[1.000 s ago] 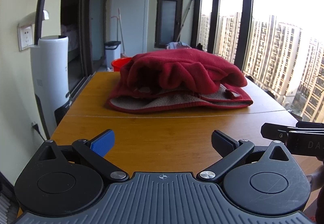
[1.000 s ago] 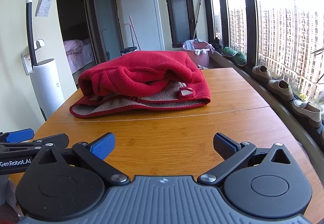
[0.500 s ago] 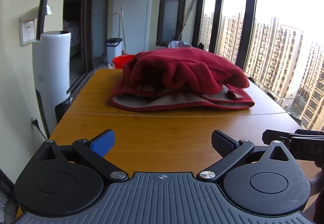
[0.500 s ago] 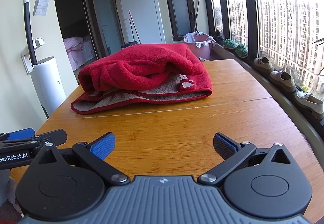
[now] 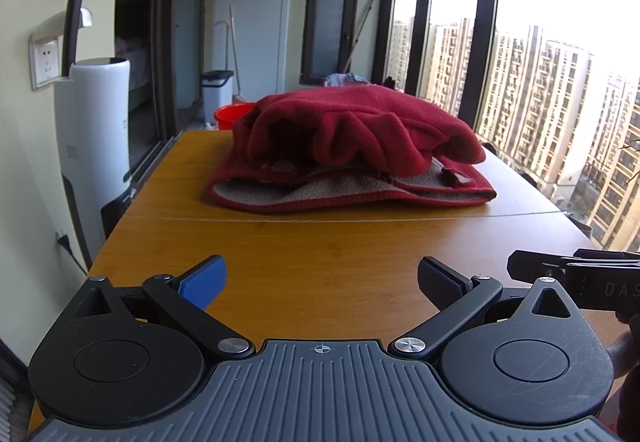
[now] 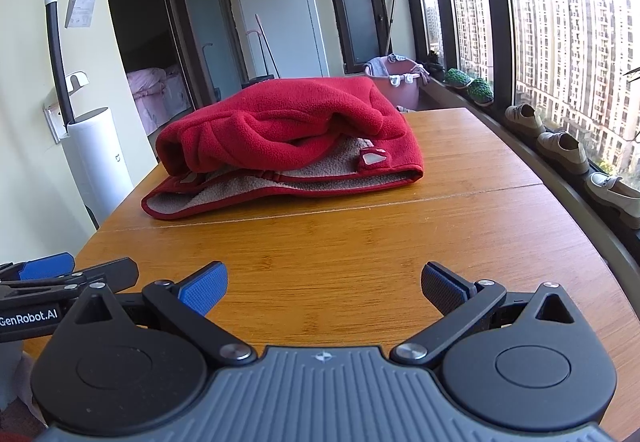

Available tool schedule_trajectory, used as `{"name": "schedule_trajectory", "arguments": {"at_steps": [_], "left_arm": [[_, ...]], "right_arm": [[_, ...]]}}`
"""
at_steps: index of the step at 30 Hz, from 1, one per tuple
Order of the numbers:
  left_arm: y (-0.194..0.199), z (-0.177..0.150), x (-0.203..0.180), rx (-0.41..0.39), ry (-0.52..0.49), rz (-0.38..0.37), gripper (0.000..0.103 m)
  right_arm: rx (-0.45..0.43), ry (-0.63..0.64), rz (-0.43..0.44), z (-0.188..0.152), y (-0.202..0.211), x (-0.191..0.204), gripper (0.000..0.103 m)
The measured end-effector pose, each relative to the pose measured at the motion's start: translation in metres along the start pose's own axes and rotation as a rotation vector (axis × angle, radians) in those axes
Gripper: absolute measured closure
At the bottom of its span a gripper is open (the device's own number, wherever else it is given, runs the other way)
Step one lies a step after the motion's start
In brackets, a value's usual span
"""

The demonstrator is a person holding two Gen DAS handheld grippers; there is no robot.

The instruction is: Fold clothes

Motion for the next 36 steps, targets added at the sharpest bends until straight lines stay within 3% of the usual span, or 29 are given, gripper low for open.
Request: {"name": "schedule_trajectory", "arguments": {"at_steps": [36], "left_arm": [[-0.0054,-0.0023,0.0013,0.034,0.008,-0.014,0.000]], "right_arm": [[0.030,-0.012,0.010,-0.0021,-0.0055,-0.0006,0.000]]}}
Point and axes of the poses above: each gripper's, at about its wrist camera, not at the fingertips, and y roughly against the way its jaws point, x to its left, z to its top, the point moved 1 cm from there along -y, roughly the way its jaws point, and after that the axes turned 5 degrees about z, right-handed, at the moved point
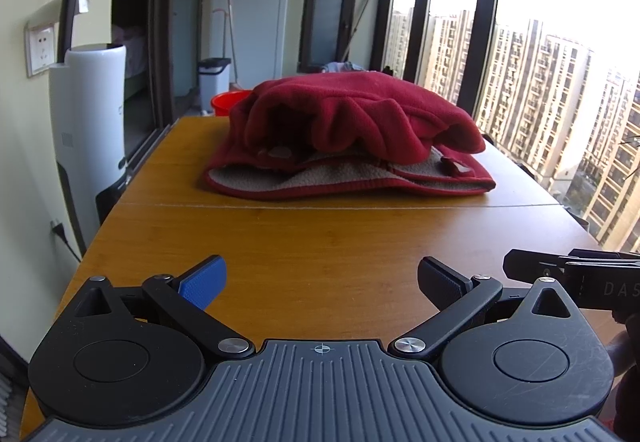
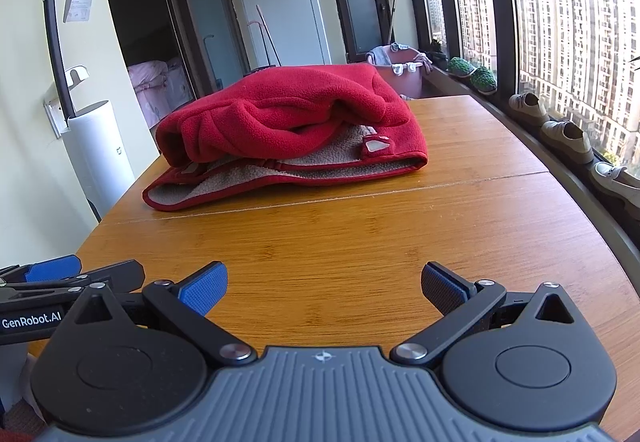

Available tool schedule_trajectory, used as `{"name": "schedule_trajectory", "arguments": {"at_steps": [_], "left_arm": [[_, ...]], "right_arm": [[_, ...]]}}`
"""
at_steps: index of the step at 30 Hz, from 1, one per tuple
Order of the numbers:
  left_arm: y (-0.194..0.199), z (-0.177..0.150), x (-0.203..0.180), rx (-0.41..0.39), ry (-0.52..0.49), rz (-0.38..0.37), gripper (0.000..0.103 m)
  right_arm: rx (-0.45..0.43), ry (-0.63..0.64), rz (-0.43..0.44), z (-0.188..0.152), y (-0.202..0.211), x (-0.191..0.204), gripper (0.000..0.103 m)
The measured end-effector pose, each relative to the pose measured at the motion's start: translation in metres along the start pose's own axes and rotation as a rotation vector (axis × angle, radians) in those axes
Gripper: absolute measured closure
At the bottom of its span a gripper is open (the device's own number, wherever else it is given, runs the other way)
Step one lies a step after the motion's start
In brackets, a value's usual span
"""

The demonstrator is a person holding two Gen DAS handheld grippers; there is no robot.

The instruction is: Fold clothes

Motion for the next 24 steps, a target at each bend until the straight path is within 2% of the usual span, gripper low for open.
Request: {"name": "schedule_trajectory", "arguments": {"at_steps": [24], "left_arm": [[-0.0015,-0.0001,0.0025,0.006,0.020,-0.012,0.000]], "right_arm": [[0.006,-0.004,0.011,0.0017,-0.0012,-0.0008,0.000]]}}
Point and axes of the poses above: each gripper's, at about its wrist camera, not at the fingertips, and y roughly against the way its jaws point, x to its left, z to its top, the point moved 1 cm from there along -y, roughly the way its jaws point, and after that the axes turned 5 degrees about z, right-handed, at the moved point
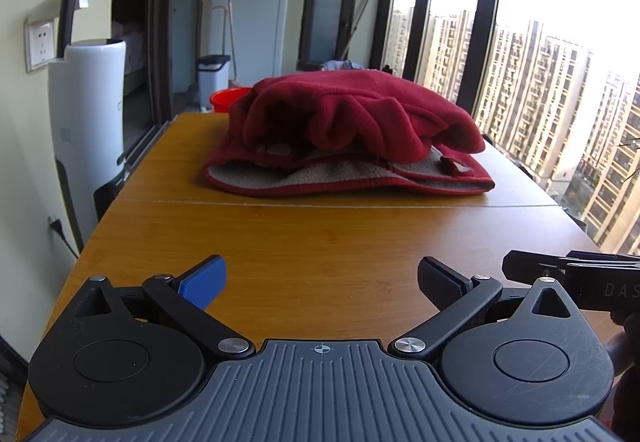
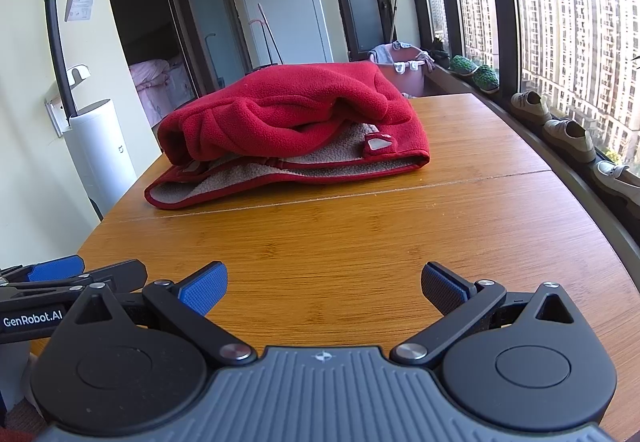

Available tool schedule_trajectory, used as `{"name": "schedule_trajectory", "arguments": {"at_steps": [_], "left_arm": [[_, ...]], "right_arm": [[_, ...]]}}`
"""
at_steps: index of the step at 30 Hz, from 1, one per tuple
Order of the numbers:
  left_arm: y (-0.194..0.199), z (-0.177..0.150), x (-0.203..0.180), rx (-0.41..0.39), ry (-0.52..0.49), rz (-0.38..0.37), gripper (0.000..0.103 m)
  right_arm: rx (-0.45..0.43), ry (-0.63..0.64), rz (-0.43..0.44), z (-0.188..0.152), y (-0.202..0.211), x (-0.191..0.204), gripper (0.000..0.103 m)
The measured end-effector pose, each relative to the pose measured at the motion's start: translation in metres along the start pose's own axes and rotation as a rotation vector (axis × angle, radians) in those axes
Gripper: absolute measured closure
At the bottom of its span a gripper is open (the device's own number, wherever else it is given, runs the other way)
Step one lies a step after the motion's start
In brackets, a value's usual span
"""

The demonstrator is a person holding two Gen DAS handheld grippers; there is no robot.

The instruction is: Fold clothes

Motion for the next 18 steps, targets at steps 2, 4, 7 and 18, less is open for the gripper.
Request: {"name": "schedule_trajectory", "arguments": {"at_steps": [2,4,7,18], "left_arm": [[-0.001,0.004,0.007,-0.004,0.018,-0.010,0.000],[-0.004,0.008,0.015,-0.010,0.030,-0.013,0.000],[-0.008,0.014,0.027,-0.027,0.028,0.011,0.000],[-0.044,0.048,0.034,-0.148,-0.113,0.030,0.000]], "right_arm": [[-0.004,-0.002,0.007,0.006,-0.003,-0.005,0.000],[-0.010,0.011,-0.021,0.016,-0.011,-0.013,0.000],[0.006,0.066,-0.124,0.032,-0.032,-0.027,0.000],[0.113,0.069,-0.229,0.049,-0.109,-0.071,0.000]]}}
Point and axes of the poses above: each gripper's, at about its wrist camera, not at the fingertips, and y roughly against the way its jaws point, x to its left, z to its top, the point moved 1 cm from there along -y, roughly the way its jaws point, and after that the axes turned 5 degrees about z, right-handed, at the moved point
